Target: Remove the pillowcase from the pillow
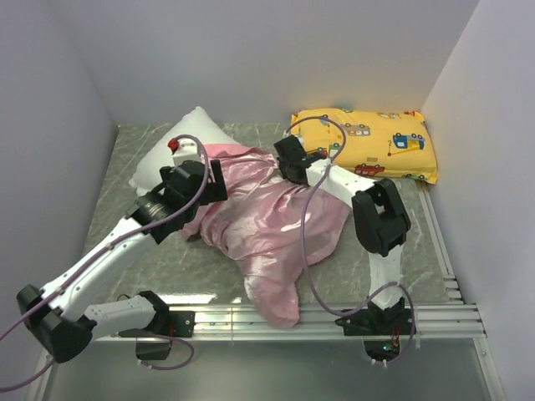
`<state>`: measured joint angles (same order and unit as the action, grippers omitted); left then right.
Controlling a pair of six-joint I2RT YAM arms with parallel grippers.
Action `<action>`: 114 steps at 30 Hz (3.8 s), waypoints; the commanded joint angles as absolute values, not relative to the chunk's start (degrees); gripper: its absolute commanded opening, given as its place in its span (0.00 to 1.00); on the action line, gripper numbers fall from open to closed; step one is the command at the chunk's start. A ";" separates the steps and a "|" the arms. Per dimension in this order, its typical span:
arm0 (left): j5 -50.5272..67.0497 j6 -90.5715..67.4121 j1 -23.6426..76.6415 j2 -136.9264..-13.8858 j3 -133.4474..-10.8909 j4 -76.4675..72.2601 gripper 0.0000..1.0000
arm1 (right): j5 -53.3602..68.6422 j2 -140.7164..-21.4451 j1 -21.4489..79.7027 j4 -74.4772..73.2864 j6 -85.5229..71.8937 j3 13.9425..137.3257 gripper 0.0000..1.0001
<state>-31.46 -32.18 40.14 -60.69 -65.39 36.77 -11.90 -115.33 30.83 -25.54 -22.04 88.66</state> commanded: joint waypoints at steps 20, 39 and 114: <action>-4.49 -45.70 42.52 -66.18 -56.16 11.43 0.00 | -16.69 -70.42 46.74 -29.54 -27.76 73.58 0.73; -10.10 -52.75 57.92 -65.57 -59.93 9.20 0.14 | -24.50 -73.21 49.49 -21.97 -34.54 62.67 0.11; 5.01 -63.37 -5.98 -68.11 -45.09 3.69 0.00 | -25.67 -90.39 56.86 -31.11 -22.42 89.45 0.79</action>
